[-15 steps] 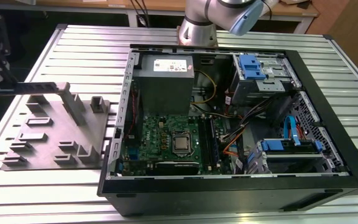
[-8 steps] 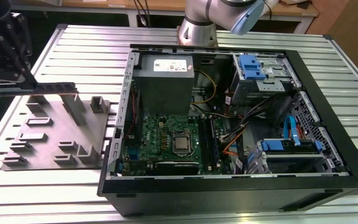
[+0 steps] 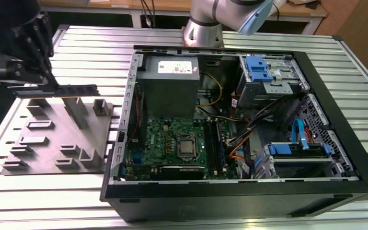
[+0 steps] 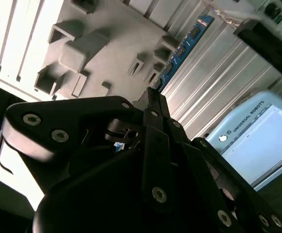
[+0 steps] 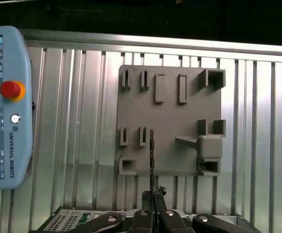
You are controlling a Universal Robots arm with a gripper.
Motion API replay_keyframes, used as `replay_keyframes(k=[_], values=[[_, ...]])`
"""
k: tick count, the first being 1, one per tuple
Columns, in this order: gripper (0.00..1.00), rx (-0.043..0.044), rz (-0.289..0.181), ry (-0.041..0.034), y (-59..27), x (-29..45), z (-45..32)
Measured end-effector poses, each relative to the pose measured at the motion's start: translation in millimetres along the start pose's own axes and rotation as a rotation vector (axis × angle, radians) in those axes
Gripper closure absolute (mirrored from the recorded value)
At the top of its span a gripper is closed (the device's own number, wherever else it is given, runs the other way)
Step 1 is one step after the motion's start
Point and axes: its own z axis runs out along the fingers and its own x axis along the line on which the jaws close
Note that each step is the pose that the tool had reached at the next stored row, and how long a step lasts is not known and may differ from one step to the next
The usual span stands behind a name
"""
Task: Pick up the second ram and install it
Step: 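Pick up the second ram and move it above second insertion slot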
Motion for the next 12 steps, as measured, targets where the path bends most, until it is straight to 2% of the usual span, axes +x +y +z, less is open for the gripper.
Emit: replay_keyframes(k=[7,12], values=[[0.91,-0.0004,0.000,0.0000,-26.3,0.9,-1.1],[0.91,-0.0007,0.000,-0.0001,-48.2,1.7,-2.1]])
